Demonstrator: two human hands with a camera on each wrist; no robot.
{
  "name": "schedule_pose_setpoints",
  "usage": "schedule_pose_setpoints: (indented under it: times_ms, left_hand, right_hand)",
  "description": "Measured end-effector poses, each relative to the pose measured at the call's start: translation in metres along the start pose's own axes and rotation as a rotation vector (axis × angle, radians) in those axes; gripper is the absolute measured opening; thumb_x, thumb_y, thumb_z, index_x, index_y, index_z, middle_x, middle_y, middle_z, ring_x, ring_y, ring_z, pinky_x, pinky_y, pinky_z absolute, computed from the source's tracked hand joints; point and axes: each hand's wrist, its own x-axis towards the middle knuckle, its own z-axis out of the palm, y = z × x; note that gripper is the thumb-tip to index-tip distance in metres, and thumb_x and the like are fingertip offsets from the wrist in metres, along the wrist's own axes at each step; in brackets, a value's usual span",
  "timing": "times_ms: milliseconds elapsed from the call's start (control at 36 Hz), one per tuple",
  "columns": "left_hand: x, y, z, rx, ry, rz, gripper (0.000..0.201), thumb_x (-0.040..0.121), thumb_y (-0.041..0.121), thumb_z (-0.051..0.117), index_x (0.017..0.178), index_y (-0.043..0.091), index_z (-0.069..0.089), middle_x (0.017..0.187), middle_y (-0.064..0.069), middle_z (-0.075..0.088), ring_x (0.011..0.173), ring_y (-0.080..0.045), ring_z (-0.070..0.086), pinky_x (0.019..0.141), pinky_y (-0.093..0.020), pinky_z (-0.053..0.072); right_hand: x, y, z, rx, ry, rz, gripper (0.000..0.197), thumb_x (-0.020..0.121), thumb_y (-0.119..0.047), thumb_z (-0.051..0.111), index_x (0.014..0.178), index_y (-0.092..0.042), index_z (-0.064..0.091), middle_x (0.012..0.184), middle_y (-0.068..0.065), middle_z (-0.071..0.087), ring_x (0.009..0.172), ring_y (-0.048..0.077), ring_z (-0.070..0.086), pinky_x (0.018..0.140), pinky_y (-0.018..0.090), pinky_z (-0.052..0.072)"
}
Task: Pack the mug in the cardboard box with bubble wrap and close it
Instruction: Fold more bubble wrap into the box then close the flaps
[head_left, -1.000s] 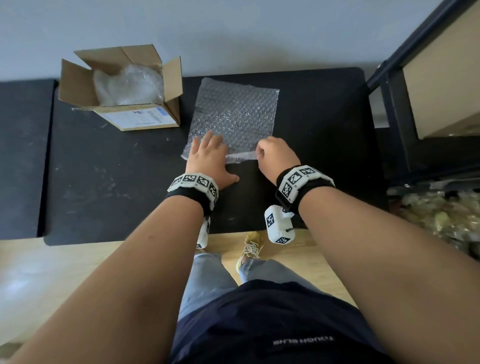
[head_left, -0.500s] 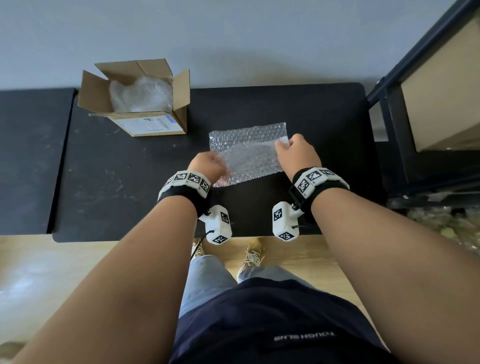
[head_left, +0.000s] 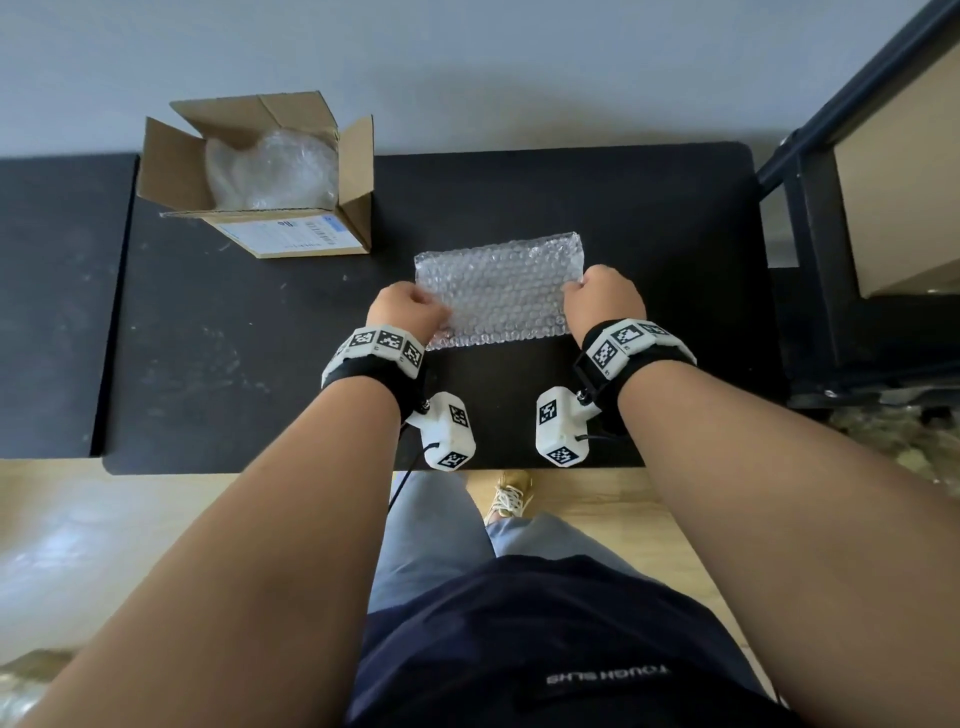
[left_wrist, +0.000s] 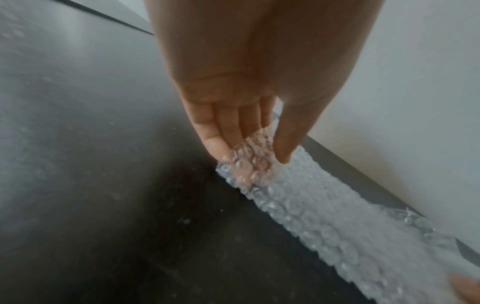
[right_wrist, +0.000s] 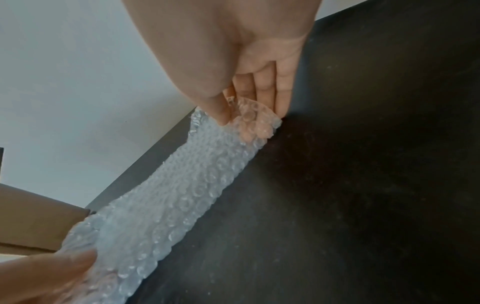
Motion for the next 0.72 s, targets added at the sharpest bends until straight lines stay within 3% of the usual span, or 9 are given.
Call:
schedule_pose_setpoints:
  times_ms: [111,222,333,444,528,611,722]
  left_hand:
    - [0.005,0.0,0.001,0.0,0.001,-0.041,0.012,0.074,0.013,0.068,0.081,0.018,0.059,0.084,-0.004,0.073,0.08,-0.02,0.071,0.065,-0.03,0.056]
    - [0.009,0.003,0.003,0.01,0.02,-0.048,0.022,0.076,0.013,0.063,0.095,0.02,0.055,0.09,-0.004,0.071,0.078,-0.018,0.066,0.051,-0.023,0.041]
    - [0.011,0.006,0.004,0.102,0.035,-0.02,0.039,0.079,0.012,0.06,0.116,0.016,0.049,0.096,-0.002,0.063,0.083,-0.019,0.06,0.064,-0.028,0.044]
    - [0.01,0.011,0.006,0.234,0.064,0.022,0.045,0.084,0.01,0.058,0.125,0.013,0.04,0.097,-0.005,0.061,0.08,-0.023,0.06,0.063,-0.033,0.044]
    - [0.008,0.011,0.01,0.493,0.161,0.167,0.047,0.085,0.015,0.067,0.123,0.008,0.04,0.123,-0.009,0.048,0.106,-0.026,0.056,0.072,-0.036,0.048]
    - [0.008,0.012,0.011,0.747,0.253,0.42,0.043,0.082,0.008,0.068,0.118,0.007,0.045,0.122,-0.01,0.046,0.11,-0.026,0.05,0.081,-0.033,0.048]
    - [0.01,0.015,0.014,0.903,0.093,0.696,0.047,0.077,-0.003,0.058,0.12,0.015,0.051,0.126,-0.003,0.048,0.118,-0.025,0.044,0.099,-0.033,0.039]
  right_hand:
    - [0.005,-0.001,0.001,-0.014,-0.01,-0.005,0.024,0.097,-0.028,0.046,0.092,-0.01,0.06,0.091,0.009,0.066,0.082,0.028,0.063,0.062,0.031,0.036]
    - [0.007,-0.003,0.003,-0.027,0.003,-0.01,0.022,0.098,-0.03,0.047,0.088,-0.013,0.057,0.088,0.007,0.065,0.078,0.027,0.061,0.062,0.031,0.036]
    - [0.007,-0.006,0.002,-0.111,0.017,-0.075,0.015,0.1,-0.027,0.045,0.089,-0.019,0.052,0.088,0.005,0.063,0.078,0.026,0.058,0.06,0.032,0.036]
    - [0.008,-0.009,0.0,-0.189,-0.005,-0.111,0.017,0.101,-0.024,0.043,0.104,-0.015,0.057,0.099,0.005,0.068,0.086,0.028,0.062,0.062,0.034,0.037]
    - [0.008,-0.012,0.001,-0.202,-0.006,-0.104,0.022,0.102,-0.025,0.042,0.113,-0.015,0.058,0.104,0.007,0.068,0.095,0.03,0.065,0.065,0.034,0.039]
    - [0.01,-0.012,0.002,-0.201,-0.006,-0.091,0.024,0.102,-0.027,0.042,0.116,-0.014,0.057,0.108,0.007,0.068,0.099,0.03,0.065,0.068,0.034,0.041]
    - [0.008,-0.013,0.005,-0.223,0.033,-0.086,0.028,0.102,-0.03,0.044,0.118,-0.01,0.053,0.11,0.009,0.066,0.103,0.03,0.062,0.07,0.037,0.041]
